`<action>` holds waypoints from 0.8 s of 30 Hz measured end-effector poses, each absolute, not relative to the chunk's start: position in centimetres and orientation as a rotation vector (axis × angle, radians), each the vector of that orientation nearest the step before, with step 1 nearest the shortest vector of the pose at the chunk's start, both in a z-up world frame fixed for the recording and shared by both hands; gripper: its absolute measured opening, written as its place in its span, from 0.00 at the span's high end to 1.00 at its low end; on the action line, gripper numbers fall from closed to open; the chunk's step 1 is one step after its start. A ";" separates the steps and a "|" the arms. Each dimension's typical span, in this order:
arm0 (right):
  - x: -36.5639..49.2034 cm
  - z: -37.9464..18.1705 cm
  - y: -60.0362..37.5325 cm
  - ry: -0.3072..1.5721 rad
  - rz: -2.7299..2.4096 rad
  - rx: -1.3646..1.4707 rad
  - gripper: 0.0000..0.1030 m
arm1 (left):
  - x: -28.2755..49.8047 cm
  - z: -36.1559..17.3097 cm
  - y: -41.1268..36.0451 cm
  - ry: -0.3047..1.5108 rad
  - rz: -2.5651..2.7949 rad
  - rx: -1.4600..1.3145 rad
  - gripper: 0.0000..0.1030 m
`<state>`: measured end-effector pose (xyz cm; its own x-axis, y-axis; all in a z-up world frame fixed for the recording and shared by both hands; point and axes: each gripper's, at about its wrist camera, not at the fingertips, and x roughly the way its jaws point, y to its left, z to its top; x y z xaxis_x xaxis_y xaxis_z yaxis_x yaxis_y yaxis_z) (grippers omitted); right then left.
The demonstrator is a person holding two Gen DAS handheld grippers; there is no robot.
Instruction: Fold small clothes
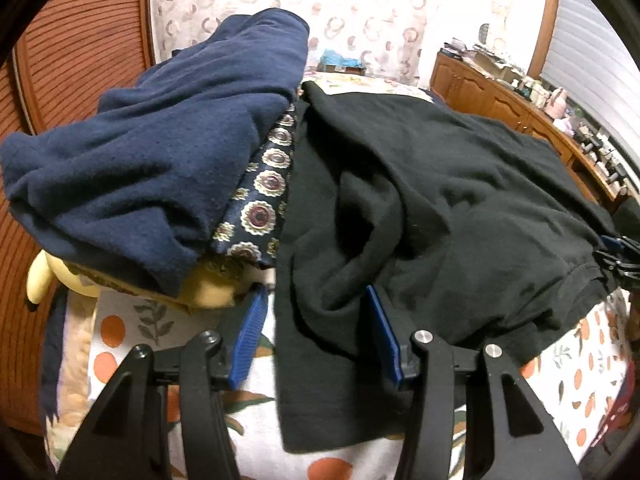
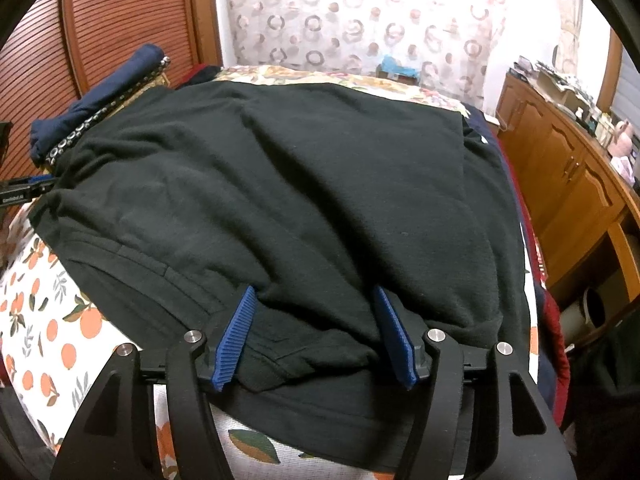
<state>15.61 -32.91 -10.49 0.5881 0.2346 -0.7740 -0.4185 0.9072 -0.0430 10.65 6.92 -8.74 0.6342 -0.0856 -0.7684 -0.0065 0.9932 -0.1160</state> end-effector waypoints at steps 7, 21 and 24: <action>15.6 -10.5 -33.0 0.862 0.384 -0.232 0.38 | 10.3 -8.8 6.7 0.880 -0.076 -0.144 0.83; 14.4 -8.2 -35.6 0.784 0.367 -0.125 0.39 | 10.6 -0.8 -0.1 0.660 -0.257 -0.121 0.98; 13.7 -7.0 -37.1 0.752 0.348 -0.098 0.40 | 11.4 1.2 -2.8 0.626 -0.314 -0.100 0.98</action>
<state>13.70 -37.15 -7.00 0.6764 0.2743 -0.6836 -0.3437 0.9384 0.0365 11.36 -2.82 1.24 0.7651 -0.3182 -0.5598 0.2581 0.9480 -0.1861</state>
